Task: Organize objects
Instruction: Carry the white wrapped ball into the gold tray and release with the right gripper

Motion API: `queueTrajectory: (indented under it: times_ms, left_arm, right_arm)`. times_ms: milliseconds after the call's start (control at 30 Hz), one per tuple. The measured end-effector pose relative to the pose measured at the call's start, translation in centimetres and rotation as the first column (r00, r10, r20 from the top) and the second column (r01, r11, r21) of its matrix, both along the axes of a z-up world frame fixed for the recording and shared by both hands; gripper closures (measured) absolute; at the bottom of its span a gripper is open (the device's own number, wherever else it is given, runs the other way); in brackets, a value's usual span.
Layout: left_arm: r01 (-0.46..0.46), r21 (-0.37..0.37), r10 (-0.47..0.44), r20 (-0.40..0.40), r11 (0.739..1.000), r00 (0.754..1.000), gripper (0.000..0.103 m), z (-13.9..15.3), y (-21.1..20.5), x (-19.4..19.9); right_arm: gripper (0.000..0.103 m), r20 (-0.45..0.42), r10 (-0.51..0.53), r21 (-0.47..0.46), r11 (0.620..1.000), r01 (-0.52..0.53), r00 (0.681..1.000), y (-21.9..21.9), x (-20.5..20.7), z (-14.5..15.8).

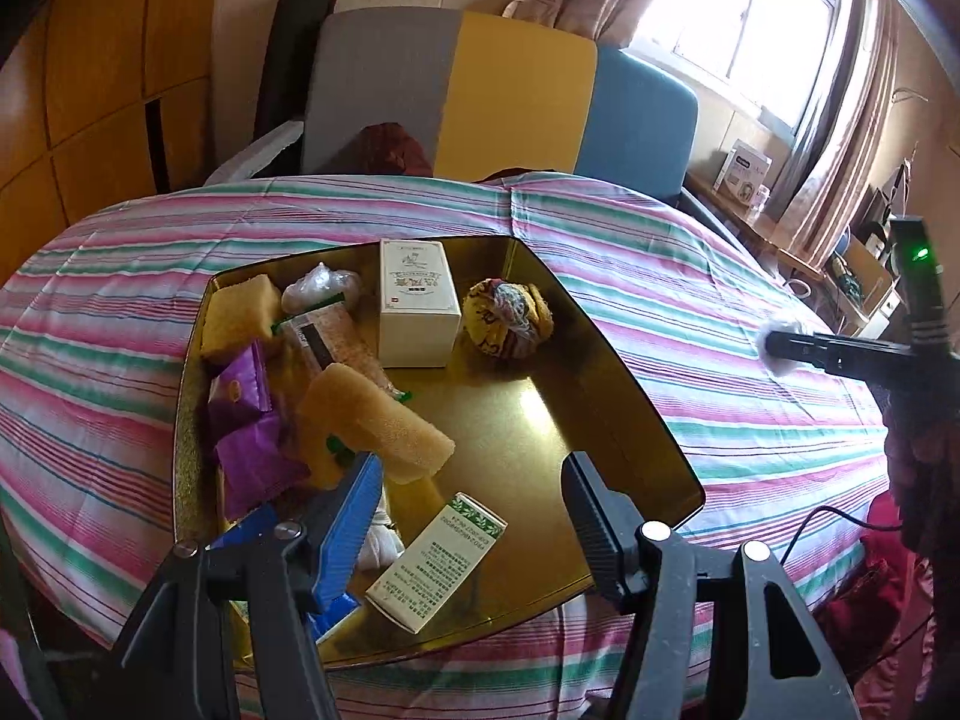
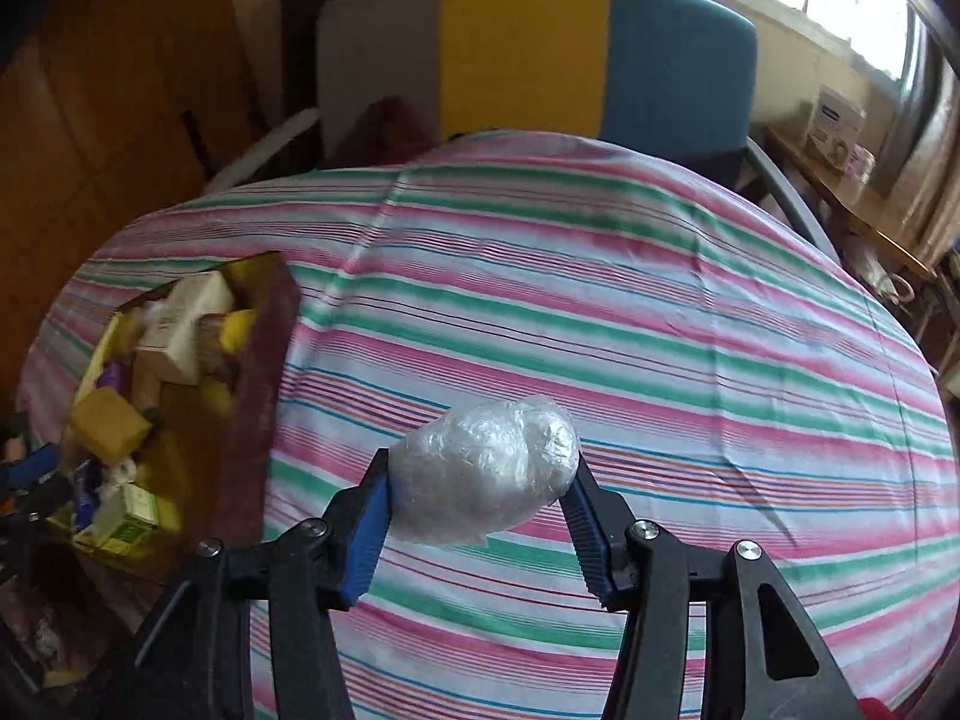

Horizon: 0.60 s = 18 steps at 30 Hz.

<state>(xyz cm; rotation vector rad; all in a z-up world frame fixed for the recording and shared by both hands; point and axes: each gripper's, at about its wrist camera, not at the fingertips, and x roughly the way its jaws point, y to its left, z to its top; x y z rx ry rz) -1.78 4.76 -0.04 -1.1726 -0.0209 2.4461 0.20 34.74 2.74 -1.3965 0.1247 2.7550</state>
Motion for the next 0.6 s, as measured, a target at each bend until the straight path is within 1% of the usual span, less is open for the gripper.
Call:
queueTrajectory:
  times_ms: [100, 167, 233, 300, 400, 600]
  left_arm:
    - [-0.033, 0.018, 0.033, 0.003, 0.999, 0.999, 0.041, 0.2, -1.3, -0.2]
    - [-0.058, 0.024, 0.058, 0.004, 0.998, 0.998, 0.041, 0.4, -2.3, -0.3]
    - [-0.092, 0.025, 0.092, 0.002, 0.995, 0.996, 0.041, 0.5, -3.5, -0.4]
    - [-0.124, 0.026, 0.123, 0.004, 0.992, 0.992, 0.041, 0.5, -4.7, -0.5]
    - [-0.155, 0.035, 0.154, 0.017, 0.987, 0.988, 0.041, 0.1, -6.2, -0.6]
    - [-0.173, 0.038, 0.171, 0.039, 0.984, 0.984, 0.041, -0.9, -7.5, -0.7]
  right_arm:
    - [0.048, -0.034, 0.109, -0.03, 0.994, -0.11, 0.993, -4.5, -0.6, 1.0]
    - [0.048, -0.047, 0.18, -0.044, 0.982, -0.182, 0.983, -7.5, -1.2, 1.1]
    - [0.048, -0.045, 0.24, -0.055, 0.969, -0.242, 0.97, -10.2, -1.9, 0.6]
    - [0.048, -0.022, 0.283, -0.064, 0.957, -0.284, 0.959, -12.4, -3.1, -0.5]
    - [0.048, 0.022, 0.321, -0.07, 0.945, -0.319, 0.947, -14.8, -5.0, -2.6]
    - [0.046, 0.121, 0.317, -0.077, 0.948, -0.309, 0.941, -17.7, -9.1, -6.2]
